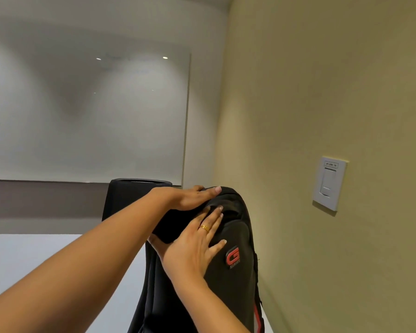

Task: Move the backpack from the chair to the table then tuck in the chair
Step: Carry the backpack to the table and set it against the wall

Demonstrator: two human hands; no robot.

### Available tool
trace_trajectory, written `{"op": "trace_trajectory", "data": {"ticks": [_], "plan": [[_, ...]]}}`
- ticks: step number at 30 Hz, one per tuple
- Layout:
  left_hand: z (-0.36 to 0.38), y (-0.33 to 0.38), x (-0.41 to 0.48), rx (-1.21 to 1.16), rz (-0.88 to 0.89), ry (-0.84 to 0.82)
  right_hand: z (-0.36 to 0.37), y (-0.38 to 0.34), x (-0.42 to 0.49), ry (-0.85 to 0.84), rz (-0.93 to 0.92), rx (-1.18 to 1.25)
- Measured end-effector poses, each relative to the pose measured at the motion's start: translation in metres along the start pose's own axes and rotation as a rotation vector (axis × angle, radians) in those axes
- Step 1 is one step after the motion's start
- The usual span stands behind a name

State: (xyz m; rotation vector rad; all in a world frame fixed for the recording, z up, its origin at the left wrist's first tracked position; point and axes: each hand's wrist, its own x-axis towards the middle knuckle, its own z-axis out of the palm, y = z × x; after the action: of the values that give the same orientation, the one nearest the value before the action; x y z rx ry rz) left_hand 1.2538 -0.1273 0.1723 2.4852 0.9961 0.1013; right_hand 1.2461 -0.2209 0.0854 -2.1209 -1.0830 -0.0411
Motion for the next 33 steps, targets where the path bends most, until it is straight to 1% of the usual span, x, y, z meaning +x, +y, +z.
{"op": "trace_trajectory", "data": {"ticks": [2,6,9,11,15,19,24,29,33], "plan": [[-0.001,0.001,0.002,0.065,0.028,0.004,0.003,-0.002,0.002,0.001,0.006,-0.017],[-0.005,0.004,0.007,0.353,0.086,-0.010,0.003,0.010,0.010,0.001,-0.045,-0.009],[-0.003,0.004,0.015,0.453,0.077,0.024,-0.004,0.022,0.018,-0.014,-0.116,0.028],[0.000,0.004,0.019,0.444,0.069,0.050,-0.010,0.030,0.024,-0.036,-0.164,0.031],[0.004,0.005,0.023,0.235,0.048,0.061,-0.031,0.052,0.035,-0.060,-0.239,0.002],[0.014,0.021,0.030,0.222,0.085,0.090,-0.060,0.082,0.039,-0.032,-0.266,0.004],[0.038,0.061,0.036,0.221,0.170,0.090,-0.100,0.125,0.029,0.095,-0.291,0.034],[0.065,0.113,0.043,0.411,0.143,0.171,-0.133,0.164,0.025,0.246,-0.314,-0.058],[0.082,0.142,0.049,0.492,0.107,0.233,-0.159,0.196,0.031,0.357,-0.248,-0.185]]}}
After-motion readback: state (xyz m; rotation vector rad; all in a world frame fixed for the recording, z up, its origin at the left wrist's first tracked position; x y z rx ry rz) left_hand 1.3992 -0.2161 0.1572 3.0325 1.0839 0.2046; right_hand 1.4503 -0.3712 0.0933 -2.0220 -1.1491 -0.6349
